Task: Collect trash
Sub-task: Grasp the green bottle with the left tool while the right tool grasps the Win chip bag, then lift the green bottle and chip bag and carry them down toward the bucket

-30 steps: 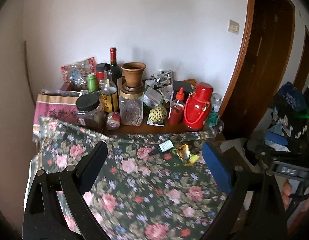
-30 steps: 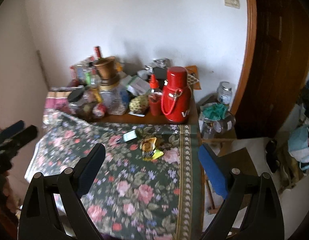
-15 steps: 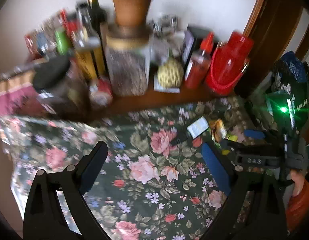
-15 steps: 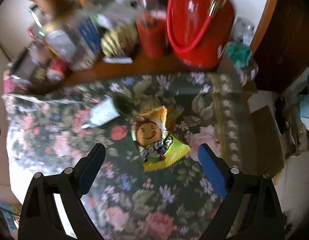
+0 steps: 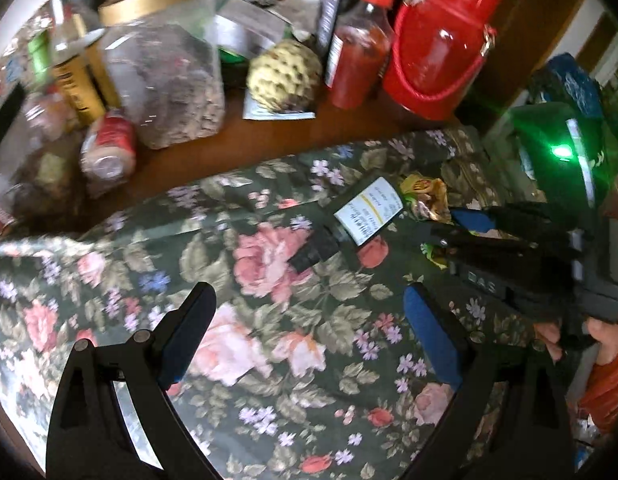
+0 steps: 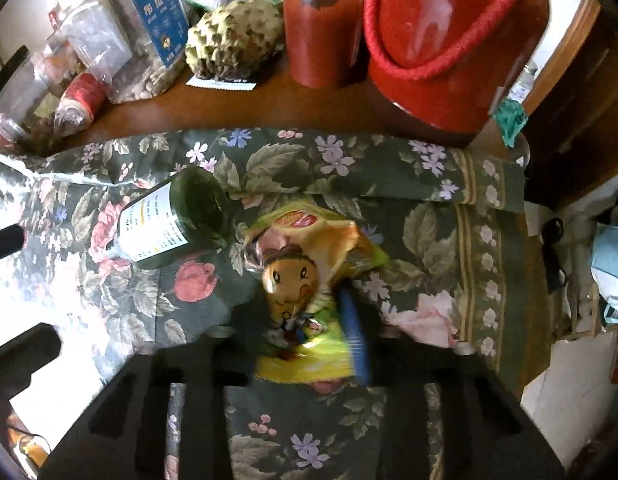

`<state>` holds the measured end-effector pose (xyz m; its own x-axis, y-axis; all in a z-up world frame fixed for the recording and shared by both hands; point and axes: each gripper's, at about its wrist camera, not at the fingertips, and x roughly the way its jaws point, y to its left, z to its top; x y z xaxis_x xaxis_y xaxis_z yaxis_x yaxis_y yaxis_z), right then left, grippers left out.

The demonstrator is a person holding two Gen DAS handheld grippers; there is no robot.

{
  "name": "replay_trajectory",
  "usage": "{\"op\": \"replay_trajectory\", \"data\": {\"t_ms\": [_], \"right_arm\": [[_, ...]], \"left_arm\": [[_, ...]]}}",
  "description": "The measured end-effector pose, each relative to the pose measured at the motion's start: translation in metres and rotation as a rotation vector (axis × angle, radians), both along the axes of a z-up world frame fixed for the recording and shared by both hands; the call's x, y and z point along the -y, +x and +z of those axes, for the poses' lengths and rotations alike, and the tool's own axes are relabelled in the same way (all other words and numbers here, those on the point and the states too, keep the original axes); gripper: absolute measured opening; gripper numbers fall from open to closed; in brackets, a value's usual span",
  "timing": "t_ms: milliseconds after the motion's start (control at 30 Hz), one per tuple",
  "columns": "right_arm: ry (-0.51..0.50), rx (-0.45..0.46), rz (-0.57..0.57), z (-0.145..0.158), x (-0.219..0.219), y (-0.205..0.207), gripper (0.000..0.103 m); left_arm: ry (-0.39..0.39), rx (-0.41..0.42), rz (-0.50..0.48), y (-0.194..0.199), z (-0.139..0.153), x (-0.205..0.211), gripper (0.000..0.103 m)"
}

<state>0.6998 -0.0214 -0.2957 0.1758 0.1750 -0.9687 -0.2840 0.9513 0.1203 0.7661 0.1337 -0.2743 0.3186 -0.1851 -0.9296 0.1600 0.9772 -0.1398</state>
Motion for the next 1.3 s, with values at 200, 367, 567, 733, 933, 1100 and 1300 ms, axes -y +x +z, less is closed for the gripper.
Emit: {"op": "replay_trajectory", "data": {"t_ms": [200, 367, 567, 733, 933, 1100, 1300], "right_arm": [[0.109, -0.045, -0.139, 0.02, 0.046, -0.026, 0.019], [0.138, -0.033, -0.226, 0.042, 0.078, -0.056, 0.019], [0.154, -0.059, -0.268, 0.055, 0.1, -0.069, 0.019], [0.185, -0.004, -0.262, 0.072, 0.092, -0.07, 0.019], [0.219, 0.083, -0.211, 0.107, 0.104, -0.082, 0.019], [0.266, 0.151, -0.154, 0.136, 0.12, -0.095, 0.019], [0.301, 0.248, -0.031, 0.175, 0.13, -0.116, 0.019]], "left_arm": [[0.033, -0.055, -0.088, 0.032, -0.021, 0.032, 0.095], [0.105, -0.037, -0.142, 0.053, -0.036, 0.059, 0.095], [0.082, -0.071, -0.125, 0.067, -0.055, 0.075, 0.051], [0.03, -0.049, -0.078, 0.053, -0.041, 0.083, 0.047], [0.004, 0.064, 0.027, 0.02, 0.016, 0.087, 0.045], [-0.002, 0.21, 0.123, -0.024, 0.082, 0.089, 0.044], [-0.027, 0.349, 0.253, -0.094, 0.15, 0.087, 0.044]]}}
